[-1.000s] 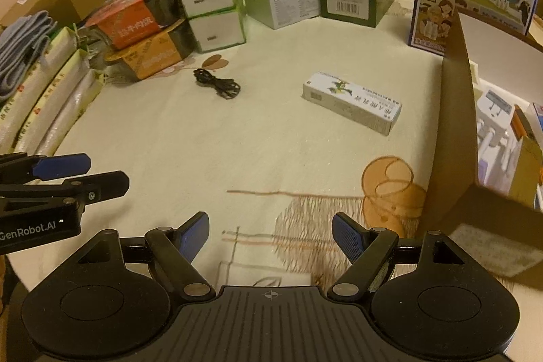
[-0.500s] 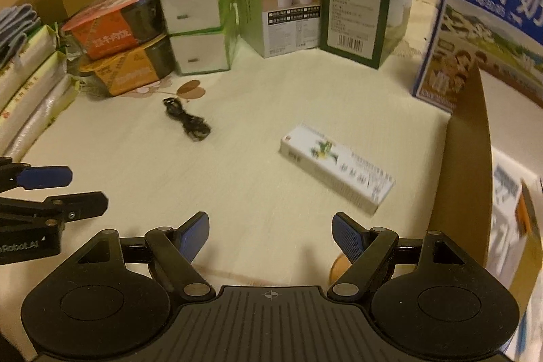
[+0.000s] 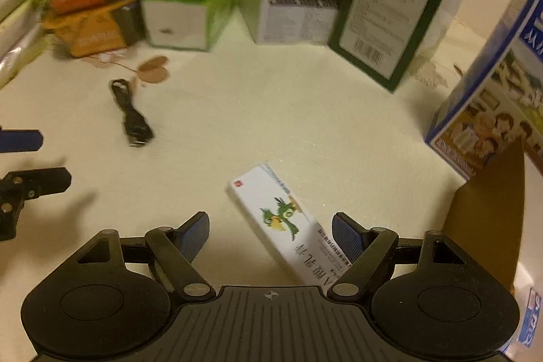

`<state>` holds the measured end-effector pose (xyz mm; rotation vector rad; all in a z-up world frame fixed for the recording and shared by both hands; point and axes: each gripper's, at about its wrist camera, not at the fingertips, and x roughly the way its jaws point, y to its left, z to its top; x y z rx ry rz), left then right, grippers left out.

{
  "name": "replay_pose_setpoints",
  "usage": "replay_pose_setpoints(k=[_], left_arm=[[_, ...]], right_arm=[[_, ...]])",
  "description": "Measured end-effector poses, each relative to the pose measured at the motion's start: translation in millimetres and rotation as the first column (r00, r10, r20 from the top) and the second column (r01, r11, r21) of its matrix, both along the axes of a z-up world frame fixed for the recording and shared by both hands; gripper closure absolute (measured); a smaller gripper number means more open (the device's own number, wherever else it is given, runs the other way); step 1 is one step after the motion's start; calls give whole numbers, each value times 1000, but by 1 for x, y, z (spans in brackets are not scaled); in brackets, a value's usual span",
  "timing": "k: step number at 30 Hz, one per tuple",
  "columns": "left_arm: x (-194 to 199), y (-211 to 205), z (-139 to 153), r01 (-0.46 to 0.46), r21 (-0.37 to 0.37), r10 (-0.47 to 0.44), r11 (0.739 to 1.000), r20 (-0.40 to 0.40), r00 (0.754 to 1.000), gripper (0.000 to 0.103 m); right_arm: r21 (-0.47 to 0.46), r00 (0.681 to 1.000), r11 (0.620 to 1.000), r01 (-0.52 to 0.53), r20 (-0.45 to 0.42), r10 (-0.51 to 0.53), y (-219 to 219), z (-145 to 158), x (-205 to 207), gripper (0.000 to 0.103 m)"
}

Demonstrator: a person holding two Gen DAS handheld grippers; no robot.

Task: Organize rigid objects
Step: 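Grasp the white ointment box with the right tool while the left tool grasps the black cable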

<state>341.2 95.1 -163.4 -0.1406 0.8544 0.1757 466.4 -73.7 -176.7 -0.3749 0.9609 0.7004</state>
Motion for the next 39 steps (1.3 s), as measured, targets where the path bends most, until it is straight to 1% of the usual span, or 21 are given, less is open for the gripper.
replay_pose_setpoints(k=[1, 3, 4, 6, 8, 10, 12, 13, 14, 15, 17, 19, 20, 22, 28, 29, 30, 31, 32, 34, 39], left_arm=[[4, 1, -3, -4, -2, 4, 1000, -4, 1000, 50], [11, 3, -8, -8, -14, 8, 1000, -8, 1000, 50], [14, 4, -10, -9, -20, 9, 1000, -11, 1000, 50], [20, 6, -15, -13, -34, 13, 999, -15, 1000, 49], [27, 7, -19, -17, -46, 16, 999, -10, 1000, 49], [34, 8, -22, -22, -50, 22, 999, -8, 1000, 49], [42, 10, -26, -24, -53, 24, 998, -5, 1000, 49], [45, 10, -28, -25, -53, 25, 998, -4, 1000, 49], [49, 11, -29, -25, -52, 25, 998, -1, 1000, 49], [53, 11, -30, -25, -51, 25, 998, 2, 1000, 49], [61, 12, -32, -30, -44, 30, 999, 10, 999, 49], [67, 13, -34, -40, -41, 41, 998, 12, 999, 49], [71, 14, -35, -48, -42, 48, 998, 13, 999, 49], [78, 15, -38, -65, -42, 66, 997, 13, 998, 49], [86, 23, -43, -98, -24, 98, 995, 14, 995, 51], [85, 24, -44, -96, -19, 96, 995, 13, 995, 52], [84, 26, -45, -91, -26, 92, 995, 16, 996, 60], [81, 28, -46, -90, -39, 91, 995, 21, 996, 62], [78, 31, -46, -92, -51, 93, 994, 25, 995, 70], [70, 35, -46, -88, -66, 90, 994, 34, 995, 71], [44, 41, -43, -78, -67, 81, 995, 35, 996, 73]], right_arm=[[-11, 1000, 1000, -10, -4, 10, 3, -2, 2, 26], [-70, 1000, 998, -4, 28, 6, 10, -7, 5, 26], [-82, 999, 997, -11, 38, 15, 13, -9, 7, 26], [-91, 999, 995, -28, 22, 30, 17, -13, 11, 26], [-114, 1000, 993, -14, 16, 16, 22, -21, 17, 26], [-120, 1000, 993, 2, 7, -1, 23, -27, 23, 26], [-90, 999, 995, 46, -14, -47, 20, -30, 29, 27], [-62, 997, 996, 69, -33, -71, 17, -31, 33, 37], [-28, 993, 995, 96, -63, -98, 14, -32, 38, 45], [-5, 988, 991, 133, -83, -133, 11, -32, 42, 48], [40, 969, 975, 220, -120, -214, 4, -32, 50, 61], [69, 947, 953, 296, -153, -283, -1, -32, 56, 65], [85, 936, 942, 325, -168, -308, -4, -31, 57, 64], [97, 928, 932, 350, -172, -331, -5, -31, 56, 64], [93, 935, 936, 341, -135, -327, 0, -31, 42, 64], [97, 935, 935, 341, -135, -327, 0, -32, 39, 64], [99, 936, 935, 340, -132, -326, 1, -32, 36, 64], [100, 937, 936, 338, -130, -324, 1, -32, 32, 65], [104, 938, 936, 336, -127, -322, 1, -32, 27, 65], [112, 940, 937, 331, -123, -317, 2, -32, 17, 66], [135, 942, 935, 328, -120, -313, -2, -31, -10, 67]])
